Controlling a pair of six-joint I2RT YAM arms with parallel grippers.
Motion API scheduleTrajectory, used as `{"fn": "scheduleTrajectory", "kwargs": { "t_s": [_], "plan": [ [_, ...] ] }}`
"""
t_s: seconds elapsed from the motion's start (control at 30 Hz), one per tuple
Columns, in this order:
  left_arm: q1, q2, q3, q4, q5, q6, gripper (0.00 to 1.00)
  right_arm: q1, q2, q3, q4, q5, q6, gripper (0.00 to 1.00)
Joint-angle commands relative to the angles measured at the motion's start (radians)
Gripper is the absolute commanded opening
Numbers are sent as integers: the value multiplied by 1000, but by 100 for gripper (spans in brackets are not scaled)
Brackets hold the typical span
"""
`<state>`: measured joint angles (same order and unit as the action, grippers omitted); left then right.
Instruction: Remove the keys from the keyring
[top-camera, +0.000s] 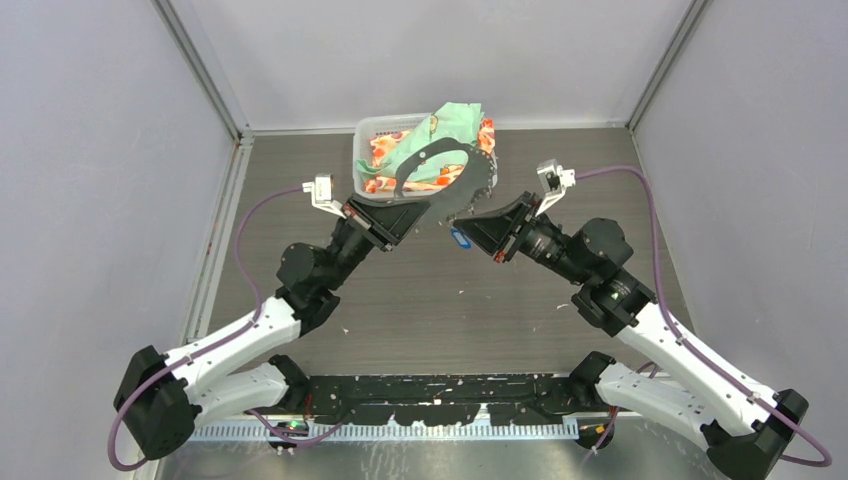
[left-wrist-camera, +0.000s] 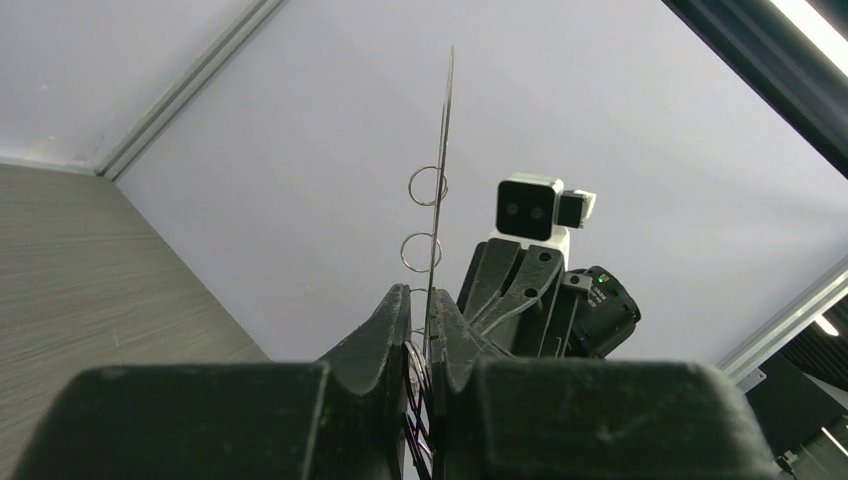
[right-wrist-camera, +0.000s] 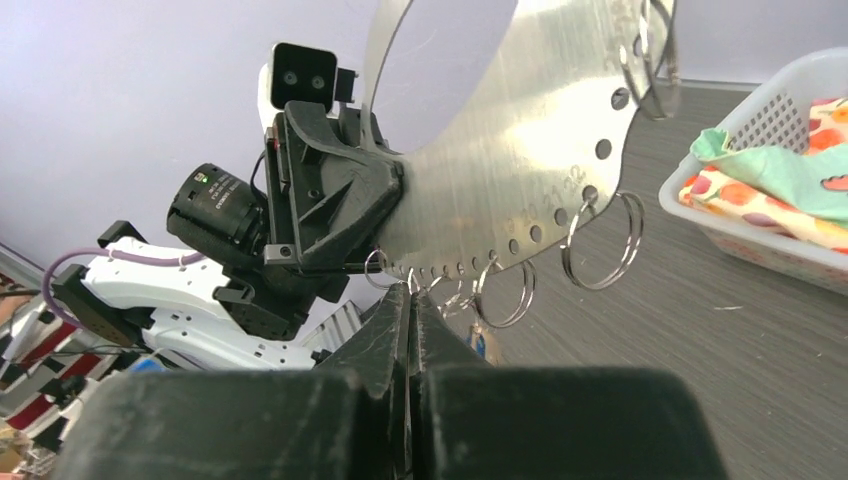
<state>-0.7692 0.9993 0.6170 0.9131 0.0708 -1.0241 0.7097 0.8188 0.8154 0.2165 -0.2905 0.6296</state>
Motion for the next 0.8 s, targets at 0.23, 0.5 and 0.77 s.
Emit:
{"fn": "scheduleTrajectory", "kwargs": {
  "t_s": [0.23, 0.5, 0.77],
  "plan": [
    [4, -42, 139, -143, -18, -66, 0, 114, 20, 186, -319, 124, -390, 1],
    [4, -41, 152, -132, 13, -63, 1, 138, -53, 157, -302, 190, -366, 22],
    [4, -1, 178, -34, 127, -69, 1, 65, -58, 137, -193, -30, -253, 41]
  ]
}}
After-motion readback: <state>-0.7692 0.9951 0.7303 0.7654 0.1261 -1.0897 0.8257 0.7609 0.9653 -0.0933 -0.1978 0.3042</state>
